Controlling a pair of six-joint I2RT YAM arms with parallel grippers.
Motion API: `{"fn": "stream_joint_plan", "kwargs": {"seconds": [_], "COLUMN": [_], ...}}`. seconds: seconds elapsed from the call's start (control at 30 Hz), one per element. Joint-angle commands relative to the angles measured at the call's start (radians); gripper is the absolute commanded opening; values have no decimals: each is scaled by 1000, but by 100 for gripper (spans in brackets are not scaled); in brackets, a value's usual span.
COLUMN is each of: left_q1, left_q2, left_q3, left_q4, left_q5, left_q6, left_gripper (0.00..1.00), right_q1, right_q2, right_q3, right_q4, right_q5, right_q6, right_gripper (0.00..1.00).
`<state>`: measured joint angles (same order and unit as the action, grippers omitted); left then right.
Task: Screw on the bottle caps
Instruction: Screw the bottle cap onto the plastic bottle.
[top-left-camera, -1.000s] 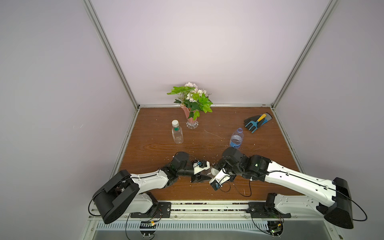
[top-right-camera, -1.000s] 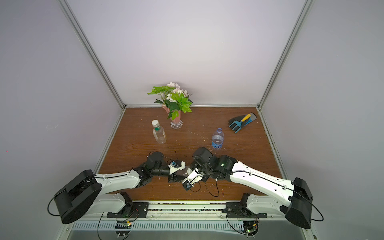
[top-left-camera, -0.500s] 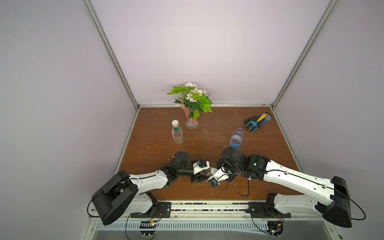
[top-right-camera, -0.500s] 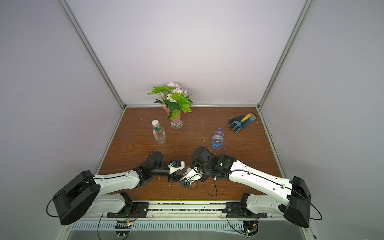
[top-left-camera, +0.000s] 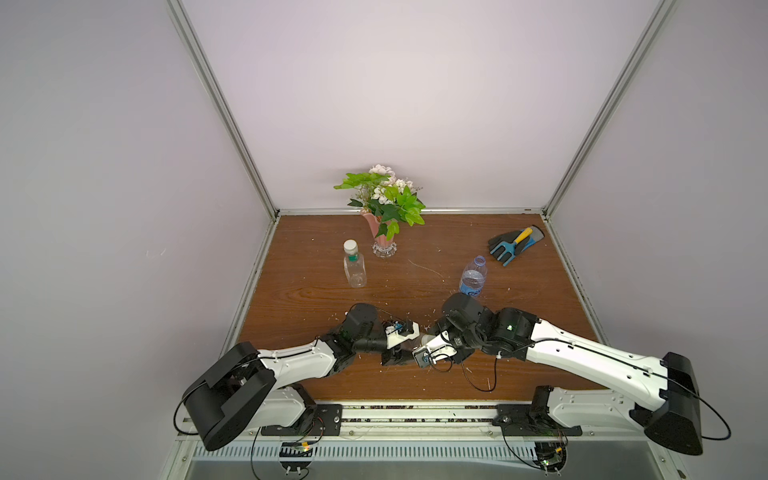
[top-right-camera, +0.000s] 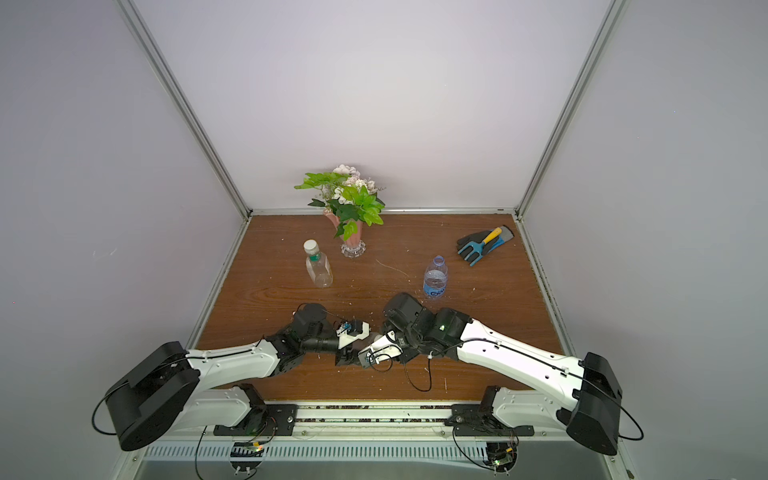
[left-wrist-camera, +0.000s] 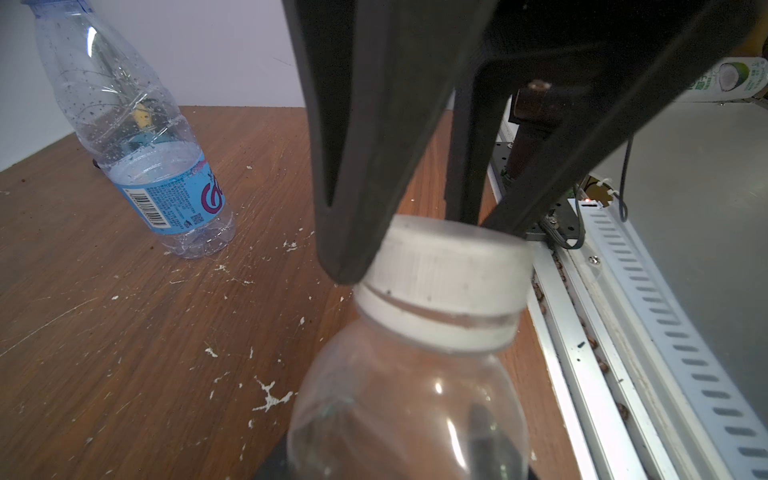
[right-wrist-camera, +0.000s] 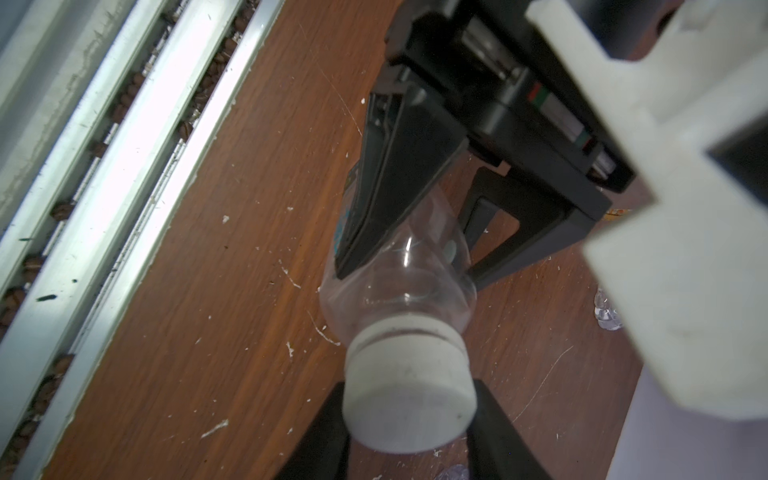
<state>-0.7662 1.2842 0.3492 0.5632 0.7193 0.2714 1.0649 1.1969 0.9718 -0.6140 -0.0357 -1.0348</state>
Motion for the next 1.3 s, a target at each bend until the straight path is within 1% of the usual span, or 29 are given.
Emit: {"fn": "stream_joint_plan", "kwargs": {"seconds": [0.0, 0.13, 0.27, 0.3, 0.47, 0.57, 0.67, 0.77, 0.93, 1.0, 1.27], "left_q1": [-12, -12, -12, -13, -12, -14, -15, -15, -15, -16, -15], "left_q2": [-12, -10, -7, -7, 1, 5, 13, 19, 18, 15, 14], "left_q3": [16, 16, 16, 16, 20, 22, 26, 32, 35, 36, 36], "left_q4": [26, 26, 29, 30, 28, 29, 26, 10, -5, -2, -5], "left_q5": [-18, -27, -36, -38, -33, -28, -23, -23, -20, -17, -14], "left_q6": [-9, -9, -9, -9, -12, -12, -10, -5, 1, 2, 3], "left_gripper": [15, 15, 15, 15, 15, 15, 15, 15, 16, 16, 16], "right_q1": [8, 9, 9, 8, 8, 9, 8, 7, 6, 4, -8], "right_q2": [-9, 3, 15, 16, -27, -62, -91, -91, -50, -37, 13], "right_q3": [24, 42, 52, 54, 35, 38, 39, 46, 80, 77, 94], "right_q4": [0, -18, -23, -28, 26, 66, 94, 66, -58, -63, -67], "right_q5": [-112, -142, -171, -176, -125, -105, -114, -131, -106, -82, -65], "right_q6": [103, 173, 250, 254, 228, 184, 143, 85, 20, 10, -7], "right_gripper": [13, 9, 7, 11, 49, 61, 72, 73, 73, 73, 66]}}
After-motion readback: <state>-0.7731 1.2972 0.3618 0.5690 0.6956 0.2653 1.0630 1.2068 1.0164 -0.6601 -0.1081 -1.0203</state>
